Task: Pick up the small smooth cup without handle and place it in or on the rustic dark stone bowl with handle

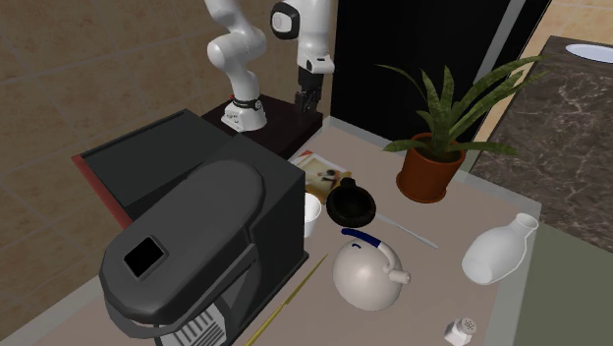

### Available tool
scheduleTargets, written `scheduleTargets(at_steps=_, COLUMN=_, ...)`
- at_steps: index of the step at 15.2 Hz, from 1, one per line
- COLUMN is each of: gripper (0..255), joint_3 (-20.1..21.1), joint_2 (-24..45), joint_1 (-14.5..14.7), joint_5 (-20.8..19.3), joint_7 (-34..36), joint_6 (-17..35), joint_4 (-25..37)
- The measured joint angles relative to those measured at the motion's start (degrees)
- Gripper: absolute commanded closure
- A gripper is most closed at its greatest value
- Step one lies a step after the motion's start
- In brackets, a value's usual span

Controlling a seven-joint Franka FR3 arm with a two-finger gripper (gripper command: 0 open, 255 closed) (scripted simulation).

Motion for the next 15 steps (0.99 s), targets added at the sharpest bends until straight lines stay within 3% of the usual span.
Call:
scheduleTargets(at_steps=8, gripper=0, joint_3=-4.2, joint_2=18.0, joint_1=-2.9, joint_5=-1.8, joint_7=-3.2, joint_6=15.3, joint_4=5.6)
scheduleTargets(at_steps=15, gripper=0, joint_3=-5.6, joint_2=34.0, joint_1=-5.8, joint_5=0.8, joint_7=-7.8, joint_6=25.0, joint_4=14.3)
